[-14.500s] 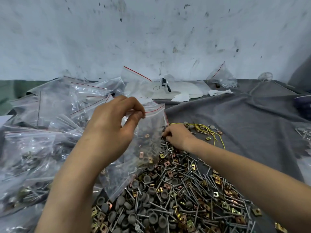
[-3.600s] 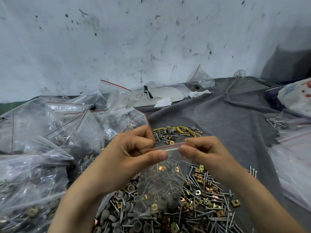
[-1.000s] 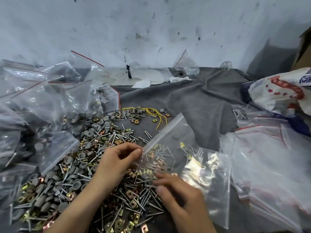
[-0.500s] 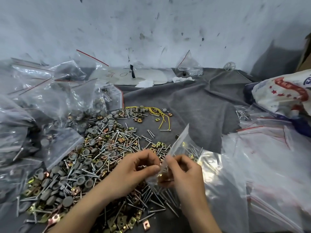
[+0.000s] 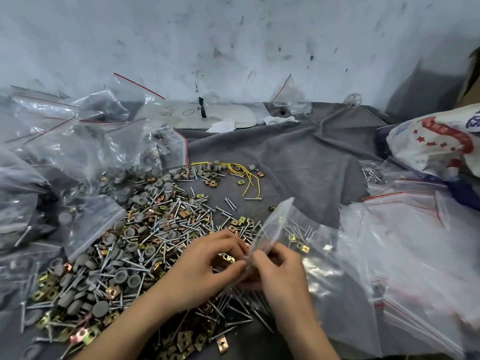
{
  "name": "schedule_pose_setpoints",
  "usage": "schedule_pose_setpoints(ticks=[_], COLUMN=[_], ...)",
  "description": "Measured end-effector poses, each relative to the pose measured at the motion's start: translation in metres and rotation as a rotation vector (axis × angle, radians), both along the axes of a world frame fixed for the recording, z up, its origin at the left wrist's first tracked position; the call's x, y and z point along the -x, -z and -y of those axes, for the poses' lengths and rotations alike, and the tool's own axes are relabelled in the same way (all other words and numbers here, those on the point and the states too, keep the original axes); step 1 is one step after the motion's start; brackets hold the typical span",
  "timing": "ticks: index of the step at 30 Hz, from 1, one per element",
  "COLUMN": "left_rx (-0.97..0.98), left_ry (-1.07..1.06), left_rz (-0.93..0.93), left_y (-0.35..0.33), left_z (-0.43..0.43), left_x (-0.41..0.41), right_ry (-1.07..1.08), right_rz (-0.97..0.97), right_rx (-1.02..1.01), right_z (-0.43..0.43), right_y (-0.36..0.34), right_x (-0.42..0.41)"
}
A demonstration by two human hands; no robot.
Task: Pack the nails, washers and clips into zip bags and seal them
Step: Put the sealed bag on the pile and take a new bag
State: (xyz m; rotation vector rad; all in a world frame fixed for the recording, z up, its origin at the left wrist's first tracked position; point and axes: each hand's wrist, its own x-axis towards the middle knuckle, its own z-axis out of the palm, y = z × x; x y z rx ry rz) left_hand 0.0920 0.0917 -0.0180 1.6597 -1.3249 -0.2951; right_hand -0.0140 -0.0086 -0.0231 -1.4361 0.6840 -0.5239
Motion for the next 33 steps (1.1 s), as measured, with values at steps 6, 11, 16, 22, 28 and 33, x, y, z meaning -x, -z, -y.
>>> schedule_pose_setpoints(ticks=[6,11,16,22,28,33], left_rx=[0.068,0.12,0.156,0.096,0.281,0.438], left_ry=[-0.108,-0.346,-0.194,0.014,-0.153,-0.552], left_rz=[0.077,0.029,0.161,0.557,0.5,-0.043], left_y=[-0.004,-0.004,-0.007,-0.007,-0.009,-0.018], left_z=[-0.002,-0.007,-0.007,-0.011,-0.006,-0.013], left_x=[-0.001,-0.013,-0.011,0.002,0.003,-0.011], right_ry=[-0.005,0.051,0.037,0.095,0.033,0.299], right_rz=[0.001,-0.012,-0.022,0.027,0.132,0.233], right_rx=[0.041,0.074,0.138,0.156,0.124,0.322], right_z=[0.005,0.015,0.016,0.015,0.022,0.059], right_y=[-0.006,-0.01,-0.016,-0.029,-0.052,-0.051], right_x=[0.002,0.011,0.016,0.013,0.013,0.018])
